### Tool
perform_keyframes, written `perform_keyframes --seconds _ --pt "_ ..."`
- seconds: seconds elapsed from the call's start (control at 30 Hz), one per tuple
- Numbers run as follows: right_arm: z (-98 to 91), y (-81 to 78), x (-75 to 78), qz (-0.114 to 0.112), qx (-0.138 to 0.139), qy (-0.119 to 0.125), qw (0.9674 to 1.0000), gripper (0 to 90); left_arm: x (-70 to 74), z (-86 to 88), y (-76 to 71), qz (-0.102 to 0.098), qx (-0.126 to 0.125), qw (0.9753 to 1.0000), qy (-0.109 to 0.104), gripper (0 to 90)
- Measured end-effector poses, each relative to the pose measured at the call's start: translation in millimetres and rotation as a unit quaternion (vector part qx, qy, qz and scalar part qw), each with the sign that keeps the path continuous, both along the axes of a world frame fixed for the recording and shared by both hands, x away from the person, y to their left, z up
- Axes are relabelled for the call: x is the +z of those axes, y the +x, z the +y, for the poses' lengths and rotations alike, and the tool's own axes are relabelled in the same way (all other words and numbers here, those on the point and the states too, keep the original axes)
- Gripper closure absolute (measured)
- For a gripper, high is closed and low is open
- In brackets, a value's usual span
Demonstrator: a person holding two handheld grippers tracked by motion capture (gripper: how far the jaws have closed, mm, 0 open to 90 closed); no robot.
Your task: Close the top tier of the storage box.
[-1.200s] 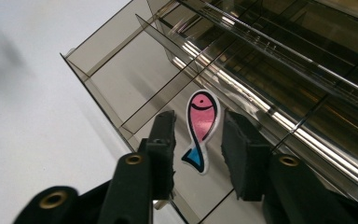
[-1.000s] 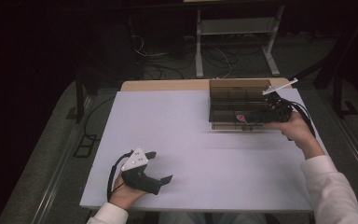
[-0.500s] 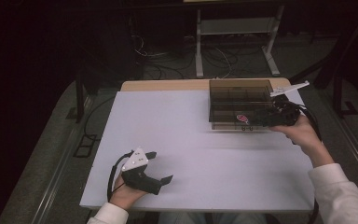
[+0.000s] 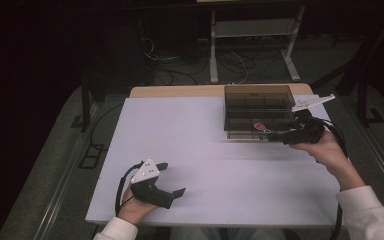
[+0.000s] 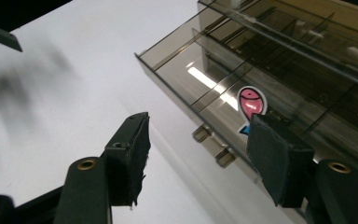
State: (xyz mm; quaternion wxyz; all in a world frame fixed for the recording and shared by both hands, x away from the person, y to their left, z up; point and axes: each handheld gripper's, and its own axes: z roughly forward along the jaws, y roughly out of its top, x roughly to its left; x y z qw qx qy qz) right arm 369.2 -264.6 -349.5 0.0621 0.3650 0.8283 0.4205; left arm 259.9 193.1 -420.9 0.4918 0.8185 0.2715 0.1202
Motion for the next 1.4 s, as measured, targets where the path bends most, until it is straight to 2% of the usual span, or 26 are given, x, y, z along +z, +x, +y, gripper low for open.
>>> perform_keyframes --seconds 0.33,0.83,1.4 --pt "2.2 -9.3 -6.8 0.003 0.014 -0.001 0.9999 38.9 -0.1 -0.2 0.1 0.0 0.0 1.0 0.001 0.0" --pt "3.2 -17.6 -16.6 0.011 0.021 -0.001 0.9997 39.0 -0.1 -0.5 0.0 0.0 -0.002 1.0 0.003 0.0" --pt "4.5 -22.7 -32.4 0.028 0.029 0.004 0.9992 44.6 -0.2 -0.5 -0.2 0.0 -0.001 1.0 0.002 0.0"
